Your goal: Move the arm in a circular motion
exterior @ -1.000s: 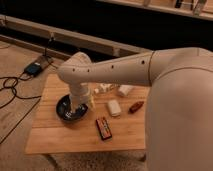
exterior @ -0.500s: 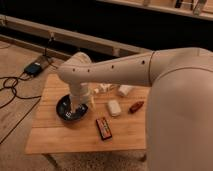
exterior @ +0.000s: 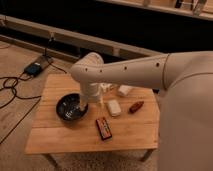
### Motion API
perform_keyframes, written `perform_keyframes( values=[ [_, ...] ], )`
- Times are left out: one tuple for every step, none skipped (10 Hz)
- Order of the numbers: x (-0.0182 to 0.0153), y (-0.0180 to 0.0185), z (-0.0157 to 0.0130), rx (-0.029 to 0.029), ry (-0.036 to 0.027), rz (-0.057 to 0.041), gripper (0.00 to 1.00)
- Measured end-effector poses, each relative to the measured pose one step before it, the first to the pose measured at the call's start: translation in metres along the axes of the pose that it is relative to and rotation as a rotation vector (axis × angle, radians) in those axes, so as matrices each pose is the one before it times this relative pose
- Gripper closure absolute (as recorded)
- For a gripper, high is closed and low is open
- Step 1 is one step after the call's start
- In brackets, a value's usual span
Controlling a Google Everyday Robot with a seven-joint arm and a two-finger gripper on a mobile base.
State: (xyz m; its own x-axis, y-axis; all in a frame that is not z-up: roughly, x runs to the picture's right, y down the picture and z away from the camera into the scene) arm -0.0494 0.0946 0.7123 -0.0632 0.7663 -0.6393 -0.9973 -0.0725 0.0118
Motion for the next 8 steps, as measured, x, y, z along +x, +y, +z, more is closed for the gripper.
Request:
perform_keyframes(
  values=[
    [-0.00482, -0.01173, -0.00106, -0.00173, -0.00715, 0.02186, 0.35],
    [-0.00888, -0.01875, -0.00210, 0.00019, -0.01123, 0.03068, 0.35],
    [-0.01023, -0.01803, -0.00044, -0.00001, -0.00662, 0.02900, 0.35],
    [-0.01445, -0.02058, 0.00003, 0.00169, -0.00467, 0.03204, 0.35],
    [-0.01458, -0.01944, 0.00056, 0.01267, 0.00097, 0.02546, 0.35],
    [-0.01120, -0.01280, 0.00100, 0.01552, 0.00192, 0.01496, 0.35],
    [-0.01572, -0.01462, 0.00319, 0.02528, 0.00850, 0.01772, 0.35],
    [-0.01960, -0.01181, 0.00261, 0.02238, 0.00727, 0.01570, 0.35]
  ],
)
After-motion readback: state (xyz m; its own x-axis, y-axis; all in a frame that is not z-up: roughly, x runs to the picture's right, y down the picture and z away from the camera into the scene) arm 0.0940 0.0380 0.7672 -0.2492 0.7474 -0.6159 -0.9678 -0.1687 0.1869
